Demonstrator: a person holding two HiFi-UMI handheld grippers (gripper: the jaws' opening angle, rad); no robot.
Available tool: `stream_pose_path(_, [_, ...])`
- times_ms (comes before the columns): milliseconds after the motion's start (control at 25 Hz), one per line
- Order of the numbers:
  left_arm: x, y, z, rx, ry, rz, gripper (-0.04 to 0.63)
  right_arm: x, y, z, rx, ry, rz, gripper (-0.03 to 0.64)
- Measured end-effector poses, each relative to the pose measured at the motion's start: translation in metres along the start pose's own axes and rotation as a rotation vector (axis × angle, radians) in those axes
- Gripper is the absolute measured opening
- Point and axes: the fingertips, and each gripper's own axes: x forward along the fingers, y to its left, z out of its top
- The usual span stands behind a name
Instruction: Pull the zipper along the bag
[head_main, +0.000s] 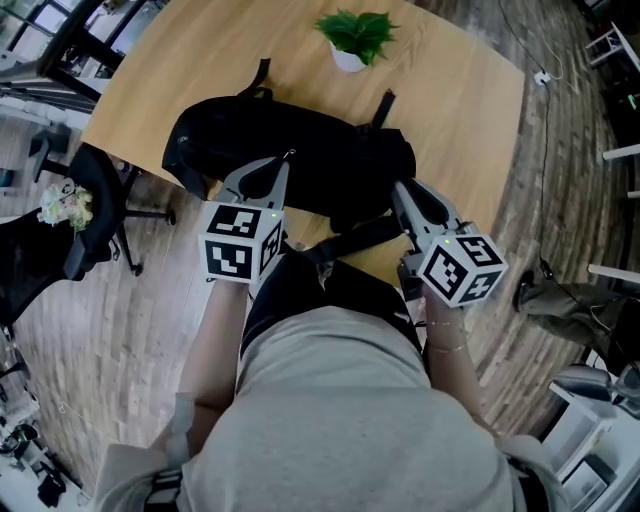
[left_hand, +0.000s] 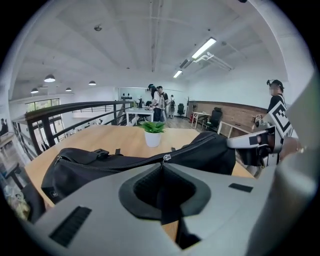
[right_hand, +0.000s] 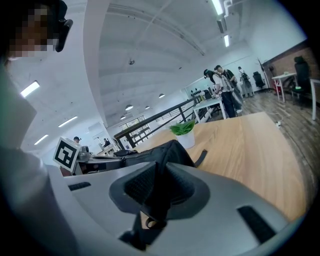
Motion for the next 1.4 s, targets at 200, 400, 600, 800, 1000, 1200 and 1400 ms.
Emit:
stream_pose_path(200, [-0.005, 0.0, -0.003, 0.005, -0.001, 0.023, 0.023, -0.002, 0.004, -0.002, -0.012, 0.007, 0.014, 0.077])
stream_pose_path(400, [-0.004, -0.004, -0.001, 0.029, -0.004, -0.005, 0.02, 0.0, 0.006, -0.003, -0.046, 0.02, 0.02, 0.094])
stream_pose_path(600, [-0.005, -0.004, 0.004, 0.059, -0.01, -0.059, 0.018, 0.0, 0.006, 0.011, -0.134, -0.015, -0.082, 0.126])
stream_pose_path(800, [-0.006, -0.007, 0.006, 0.075, -0.006, -0.172, 0.018, 0.003, 0.022, 0.032, -0.239, -0.054, -0.139, 0.152])
stream_pose_path(1000, [-0.007, -0.008, 0.008, 0.078, -0.021, -0.236, 0.018, 0.03, 0.066, 0.038, -0.385, -0.029, -0.08, 0.15])
stream_pose_path(1200, [-0.011, -0.009, 0.013, 0.084, -0.034, -0.254, 0.018, 0.057, 0.105, 0.039, -0.581, 0.039, -0.004, 0.152])
stream_pose_path(1400, [-0.013, -0.01, 0.016, 0.072, -0.047, -0.258, 0.018, 0.081, 0.132, 0.026, -0.758, 0.158, 0.068, 0.163])
